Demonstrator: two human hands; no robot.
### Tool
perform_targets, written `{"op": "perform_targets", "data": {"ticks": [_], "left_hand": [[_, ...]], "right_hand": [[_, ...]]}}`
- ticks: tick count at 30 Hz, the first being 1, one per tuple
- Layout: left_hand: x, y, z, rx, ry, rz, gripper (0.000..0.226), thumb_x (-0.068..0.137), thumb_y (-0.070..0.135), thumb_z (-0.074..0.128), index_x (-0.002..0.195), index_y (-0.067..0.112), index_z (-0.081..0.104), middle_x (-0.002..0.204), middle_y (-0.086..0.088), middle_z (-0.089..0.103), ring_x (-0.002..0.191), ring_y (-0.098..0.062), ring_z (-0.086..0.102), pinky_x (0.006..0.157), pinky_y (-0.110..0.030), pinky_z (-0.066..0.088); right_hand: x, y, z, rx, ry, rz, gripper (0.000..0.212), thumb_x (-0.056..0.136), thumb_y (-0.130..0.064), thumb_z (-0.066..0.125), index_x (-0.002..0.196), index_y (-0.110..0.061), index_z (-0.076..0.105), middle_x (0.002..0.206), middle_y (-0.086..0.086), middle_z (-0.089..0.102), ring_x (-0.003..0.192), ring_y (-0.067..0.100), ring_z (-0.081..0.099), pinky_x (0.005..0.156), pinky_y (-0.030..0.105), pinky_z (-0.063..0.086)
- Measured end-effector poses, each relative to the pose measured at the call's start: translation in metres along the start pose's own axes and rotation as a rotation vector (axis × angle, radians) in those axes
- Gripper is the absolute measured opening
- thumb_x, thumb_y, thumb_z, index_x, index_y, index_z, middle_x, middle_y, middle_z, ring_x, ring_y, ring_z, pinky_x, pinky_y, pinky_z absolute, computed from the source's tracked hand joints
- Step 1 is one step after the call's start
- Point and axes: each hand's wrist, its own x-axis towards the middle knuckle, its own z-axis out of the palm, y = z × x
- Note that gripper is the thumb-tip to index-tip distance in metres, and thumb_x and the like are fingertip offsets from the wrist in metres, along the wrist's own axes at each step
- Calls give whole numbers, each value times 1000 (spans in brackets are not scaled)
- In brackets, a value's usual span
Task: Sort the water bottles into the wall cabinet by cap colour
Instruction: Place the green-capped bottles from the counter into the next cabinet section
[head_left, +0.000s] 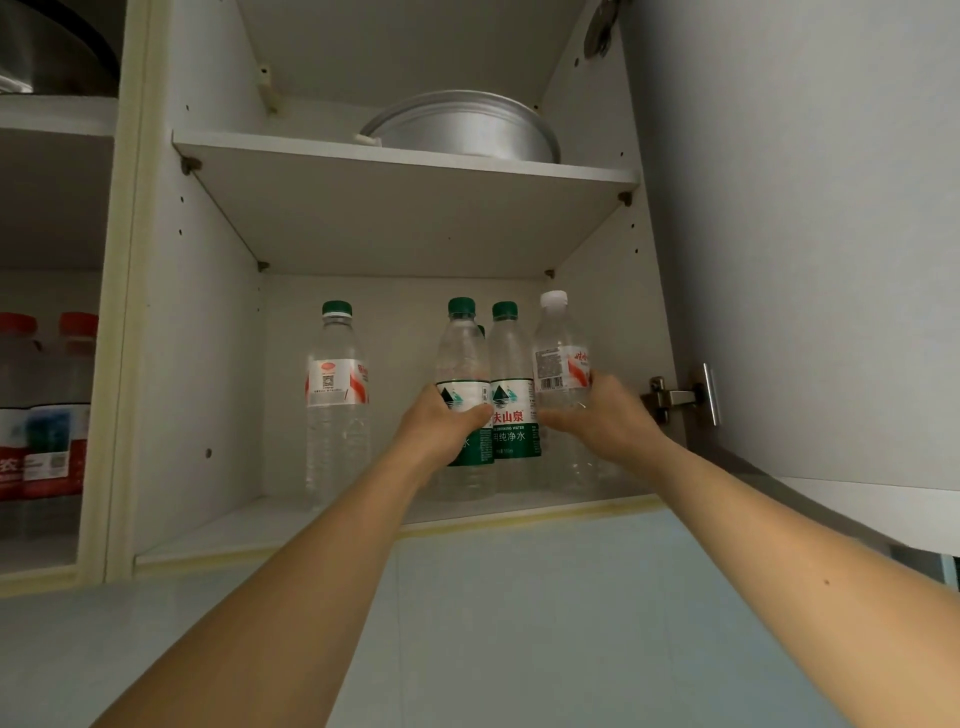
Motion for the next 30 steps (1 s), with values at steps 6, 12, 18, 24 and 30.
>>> {"op": "perform_targets", "data": {"ticks": [6, 12, 18, 24, 30], "left_hand": [[7, -6, 10, 39, 86, 19, 48, 90, 32, 74, 130, 14, 53, 122, -6, 66, 106, -24, 65, 93, -39, 55], [3, -4, 12, 103, 122, 45, 53, 90, 34, 75, 133, 15, 50, 126, -6, 64, 107, -22, 61, 88, -33, 51], [-22, 4, 0, 270, 92, 100, 60, 87, 35, 77, 134, 13, 46, 123, -3, 62, 90, -13, 55, 60, -19, 39], [-80, 17, -31, 275, 265, 302, 48, 91, 39, 71, 130, 15, 54, 103, 10, 60, 83, -4, 57, 62, -11, 39], [-156, -27, -57, 163, 400, 512, 19, 93, 38, 70, 92, 19, 66, 75, 8, 67, 70, -7, 65, 66, -25, 55]], "right_hand": [[1, 9, 8, -38, 37, 8, 51, 84, -23, 80, 128, -17, 56, 120, -1, 67, 109, 16, 64, 90, 31, 51], [-5, 13, 6, -86, 35, -23, 55, 84, -20, 80, 132, -20, 54, 124, -3, 67, 116, 15, 63, 91, 28, 50], [-30, 6, 4, -221, 90, -30, 55, 88, -28, 76, 136, -18, 52, 126, 3, 64, 119, 23, 59, 100, 39, 51], [-88, -28, 21, -406, 238, -282, 49, 94, -23, 69, 137, -7, 53, 140, 10, 48, 127, 32, 44, 104, 45, 46], [-172, -37, 69, -333, 170, -421, 31, 93, -23, 70, 119, -6, 65, 122, 7, 58, 115, 25, 50, 97, 33, 44]]}}
